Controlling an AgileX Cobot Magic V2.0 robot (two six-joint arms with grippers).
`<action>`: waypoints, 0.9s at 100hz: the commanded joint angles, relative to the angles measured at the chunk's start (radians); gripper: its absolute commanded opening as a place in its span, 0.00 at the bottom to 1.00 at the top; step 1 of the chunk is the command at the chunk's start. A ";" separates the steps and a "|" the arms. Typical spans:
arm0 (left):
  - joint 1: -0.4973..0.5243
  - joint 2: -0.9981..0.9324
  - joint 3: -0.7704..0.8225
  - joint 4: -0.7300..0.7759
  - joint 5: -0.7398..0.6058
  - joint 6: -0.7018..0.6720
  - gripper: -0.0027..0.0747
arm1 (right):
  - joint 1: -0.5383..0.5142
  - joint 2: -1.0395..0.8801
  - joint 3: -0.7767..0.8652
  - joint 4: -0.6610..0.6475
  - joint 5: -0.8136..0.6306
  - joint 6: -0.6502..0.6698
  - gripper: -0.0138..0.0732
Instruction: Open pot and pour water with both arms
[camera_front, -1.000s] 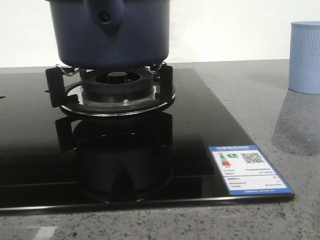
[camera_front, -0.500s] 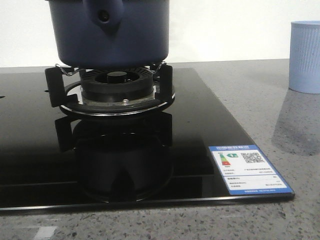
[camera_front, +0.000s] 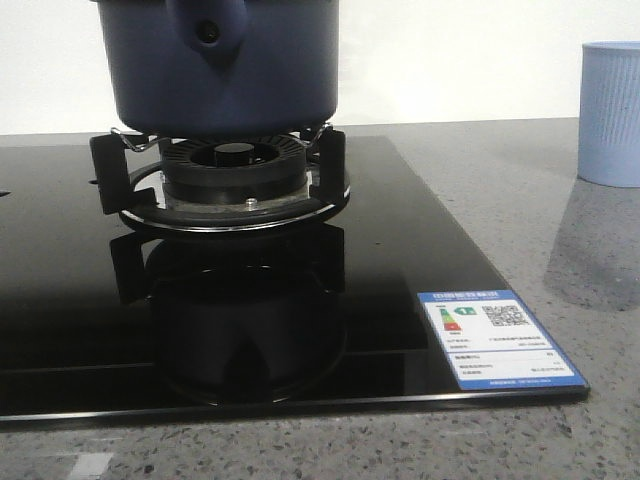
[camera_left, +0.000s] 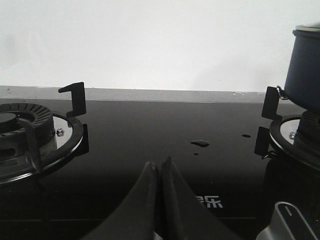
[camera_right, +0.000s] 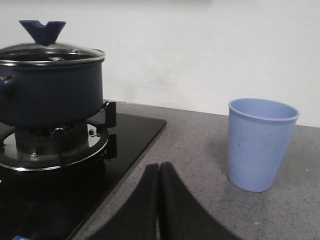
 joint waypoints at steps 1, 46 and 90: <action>-0.008 -0.029 0.010 0.002 -0.078 -0.008 0.01 | 0.002 0.009 -0.010 0.084 0.048 0.001 0.08; -0.008 -0.029 0.010 0.002 -0.078 -0.008 0.01 | 0.126 0.125 0.022 1.019 0.169 -0.959 0.08; -0.008 -0.029 0.010 0.002 -0.078 -0.008 0.01 | 0.147 -0.072 0.109 1.612 0.446 -1.630 0.08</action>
